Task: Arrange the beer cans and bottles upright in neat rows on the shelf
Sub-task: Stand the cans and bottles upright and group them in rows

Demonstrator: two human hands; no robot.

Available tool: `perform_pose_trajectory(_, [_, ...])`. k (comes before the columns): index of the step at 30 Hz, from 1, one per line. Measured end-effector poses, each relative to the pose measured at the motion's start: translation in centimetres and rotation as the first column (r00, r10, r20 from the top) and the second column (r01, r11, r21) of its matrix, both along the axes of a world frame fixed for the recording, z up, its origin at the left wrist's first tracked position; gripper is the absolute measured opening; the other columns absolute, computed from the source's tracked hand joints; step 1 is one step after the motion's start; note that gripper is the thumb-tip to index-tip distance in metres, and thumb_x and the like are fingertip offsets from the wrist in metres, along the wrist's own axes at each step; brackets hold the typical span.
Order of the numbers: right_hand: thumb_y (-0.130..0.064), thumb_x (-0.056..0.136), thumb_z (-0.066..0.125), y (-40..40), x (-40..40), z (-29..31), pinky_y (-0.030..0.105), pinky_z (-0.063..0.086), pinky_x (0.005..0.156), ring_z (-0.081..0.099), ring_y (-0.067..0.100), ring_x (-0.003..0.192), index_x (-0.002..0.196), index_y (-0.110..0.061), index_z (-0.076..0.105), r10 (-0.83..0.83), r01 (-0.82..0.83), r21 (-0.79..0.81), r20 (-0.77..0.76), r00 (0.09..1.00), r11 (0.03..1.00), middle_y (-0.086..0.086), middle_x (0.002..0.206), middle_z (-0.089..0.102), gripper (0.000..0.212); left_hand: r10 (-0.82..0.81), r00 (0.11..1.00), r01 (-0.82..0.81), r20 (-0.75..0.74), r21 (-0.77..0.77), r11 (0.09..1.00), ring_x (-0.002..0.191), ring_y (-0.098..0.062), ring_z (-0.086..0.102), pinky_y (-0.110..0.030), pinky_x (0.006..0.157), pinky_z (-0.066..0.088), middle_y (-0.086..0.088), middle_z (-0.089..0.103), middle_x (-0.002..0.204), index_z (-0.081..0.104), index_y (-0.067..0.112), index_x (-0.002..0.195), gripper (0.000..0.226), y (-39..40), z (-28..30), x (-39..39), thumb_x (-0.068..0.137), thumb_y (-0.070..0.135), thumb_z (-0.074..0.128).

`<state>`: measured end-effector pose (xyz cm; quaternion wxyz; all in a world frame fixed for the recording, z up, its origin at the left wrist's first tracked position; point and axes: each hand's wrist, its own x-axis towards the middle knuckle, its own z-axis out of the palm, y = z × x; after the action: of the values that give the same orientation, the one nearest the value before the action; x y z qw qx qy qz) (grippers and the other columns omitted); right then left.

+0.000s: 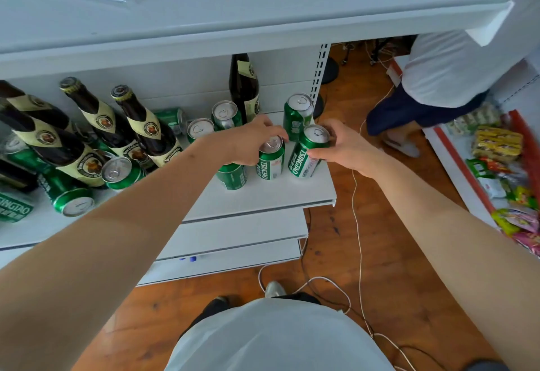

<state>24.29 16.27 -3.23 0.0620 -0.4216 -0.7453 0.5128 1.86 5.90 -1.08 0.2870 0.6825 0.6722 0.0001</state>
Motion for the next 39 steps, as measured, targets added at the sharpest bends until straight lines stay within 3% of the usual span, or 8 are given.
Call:
perform_pose_trajectory(4, [-0.024,0.078,0.08,0.0,-0.9,0.7,0.025,0.038,0.092,0.049,0.012,0.122,0.138,-0.028,0.04,0.134,-0.15,0.157,0.107,0.985,0.976,-0.004,0.137,0.052,0.072,0.059,0.994,-0.052,-0.094,0.073,0.996,0.114,-0.023,0.052,-0.043,0.096,0.047,-0.005,0.043,0.131,0.036,0.02,0.138,0.084,0.2,-0.3,0.6,0.073,0.05,0.08])
perform_pose_trajectory(8, [-0.024,0.08,0.078,-0.2,-1.2,1.5,0.021,0.034,0.092,0.046,0.011,0.125,0.144,-0.026,0.037,0.199,-0.241,0.252,0.181,0.963,0.937,-0.003,0.143,0.048,0.076,0.02,0.999,-0.015,-0.03,0.132,0.991,0.112,-0.02,0.055,-0.039,0.098,0.046,-0.002,0.054,0.126,0.046,0.019,0.134,0.071,0.6,-0.4,0.2,0.076,0.041,0.081])
perform_pose_trajectory(13, [-0.027,0.087,0.068,1.0,-1.7,2.2,0.022,0.04,0.092,0.05,0.007,0.117,0.145,-0.023,0.037,0.214,-0.244,0.136,0.204,0.955,0.96,-0.008,0.14,0.049,0.067,0.047,0.998,-0.041,-0.052,0.12,0.992,0.132,-0.026,0.043,-0.046,0.107,0.041,-0.007,0.04,0.145,0.027,0.02,0.148,0.095,0.5,-1.3,1.0,0.074,0.05,0.079])
perform_pose_trajectory(16, [-0.032,0.091,0.061,3.6,-3.3,3.0,0.027,0.04,0.093,0.052,0.015,0.119,0.136,-0.017,0.047,-0.072,0.009,0.441,0.127,0.989,0.897,0.0,0.133,0.053,0.05,0.122,0.983,-0.084,-0.136,0.257,0.963,0.132,-0.028,0.043,-0.05,0.103,0.044,-0.007,0.039,0.147,0.022,0.021,0.15,0.104,0.6,-1.6,2.9,0.072,0.073,0.066])
perform_pose_trajectory(19, [-0.052,0.084,0.067,5.3,-6.2,2.7,0.036,0.038,0.104,0.045,0.023,0.13,0.144,-0.021,0.038,0.005,-0.115,0.488,0.22,0.976,0.865,0.008,0.146,0.041,0.073,0.182,0.964,-0.099,-0.196,0.372,0.923,0.121,-0.028,0.052,-0.045,0.092,0.048,-0.004,0.05,0.134,0.028,0.025,0.147,0.1,1.1,-2.2,5.0,0.07,0.084,0.054])
perform_pose_trajectory(23, [-0.047,0.08,0.074,5.9,-8.8,0.9,0.027,0.036,0.098,0.047,0.026,0.13,0.146,-0.019,0.036,0.136,-0.246,0.337,0.318,0.938,0.909,0.008,0.147,0.044,0.081,0.226,0.93,-0.074,-0.29,0.453,0.888,0.109,-0.025,0.055,-0.036,0.077,0.045,-0.001,0.06,0.12,0.038,0.027,0.138,0.081,1.5,-3.8,5.8,0.078,0.079,0.051])
perform_pose_trajectory(34, [-0.043,0.083,0.072,6.0,-2.3,0.7,0.028,0.051,0.075,0.062,0.021,0.101,0.124,-0.011,0.048,-0.359,0.319,0.445,0.006,0.933,0.837,0.008,0.117,0.062,0.057,0.415,0.898,-0.319,-0.143,0.439,0.84,0.084,-0.021,0.056,-0.033,0.067,0.046,0.002,0.061,0.098,0.045,0.023,0.118,0.062,3.7,-3.3,4.3,0.082,0.073,0.054])
perform_pose_trajectory(39, [-0.05,0.081,0.07,3.7,0.0,0.2,0.032,0.056,0.07,0.064,0.019,0.089,0.122,-0.011,0.046,-0.341,0.26,0.515,0.067,0.938,0.817,0.006,0.106,0.064,0.061,0.454,0.874,-0.336,-0.172,0.46,0.822,0.083,-0.023,0.055,-0.034,0.065,0.041,-0.001,0.059,0.102,0.042,0.021,0.125,0.066,6.7,-2.7,3.2,0.084,0.071,0.053])
